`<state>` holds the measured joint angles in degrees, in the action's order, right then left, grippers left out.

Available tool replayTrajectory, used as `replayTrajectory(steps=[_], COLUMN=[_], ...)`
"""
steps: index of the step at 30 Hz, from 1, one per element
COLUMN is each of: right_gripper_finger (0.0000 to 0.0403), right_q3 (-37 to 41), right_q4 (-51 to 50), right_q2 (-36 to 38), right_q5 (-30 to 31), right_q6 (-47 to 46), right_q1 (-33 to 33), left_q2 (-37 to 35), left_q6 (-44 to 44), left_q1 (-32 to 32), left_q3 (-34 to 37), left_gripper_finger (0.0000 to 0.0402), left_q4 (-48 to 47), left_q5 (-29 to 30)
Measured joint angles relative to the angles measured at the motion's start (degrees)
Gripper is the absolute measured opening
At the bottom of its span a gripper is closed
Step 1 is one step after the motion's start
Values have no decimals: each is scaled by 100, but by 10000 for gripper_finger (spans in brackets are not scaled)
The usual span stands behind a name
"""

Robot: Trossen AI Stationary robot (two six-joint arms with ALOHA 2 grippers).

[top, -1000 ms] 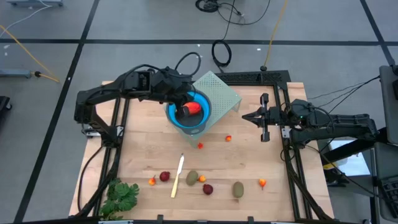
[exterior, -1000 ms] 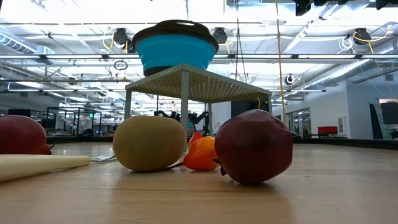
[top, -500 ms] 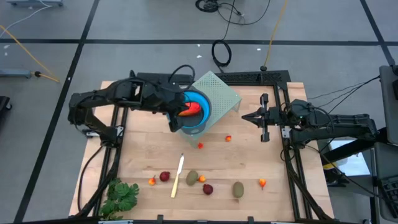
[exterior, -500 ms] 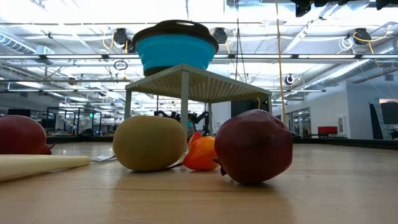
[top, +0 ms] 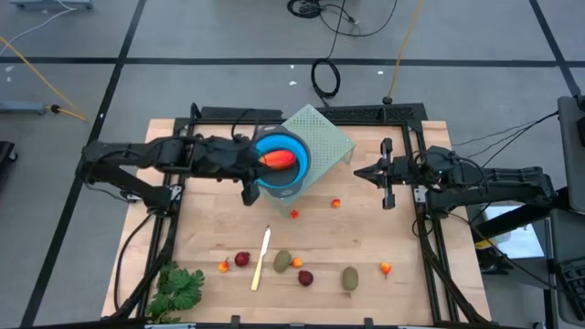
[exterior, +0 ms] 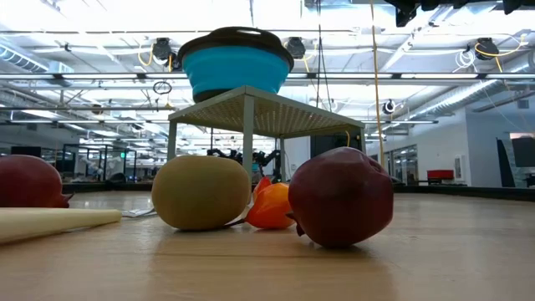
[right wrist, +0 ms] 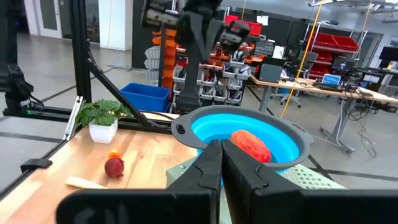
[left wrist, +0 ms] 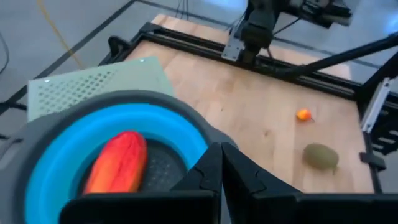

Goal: Pick & Place Fruit
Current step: Put the kiwi into the blue strainer bowl

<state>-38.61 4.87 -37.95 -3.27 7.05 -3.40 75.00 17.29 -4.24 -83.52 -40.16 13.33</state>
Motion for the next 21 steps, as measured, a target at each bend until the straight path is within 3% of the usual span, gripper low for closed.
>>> replayTrajectory(steps=[10, 21], right_gripper_finger=[4, 4], right_q3=[0, 0], right_q4=[30, 132], right_q2=[-96, -687], right_q5=[-581, -583], right_q6=[-211, -348], right_q1=[51, 452], left_q2=[-945, -2104], left_q6=[46, 235], left_q1=[-316, -639], left_q3=[1564, 3162], left_gripper_finger=[4, 3], left_q4=[1209, 2235], left_q5=[207, 324])
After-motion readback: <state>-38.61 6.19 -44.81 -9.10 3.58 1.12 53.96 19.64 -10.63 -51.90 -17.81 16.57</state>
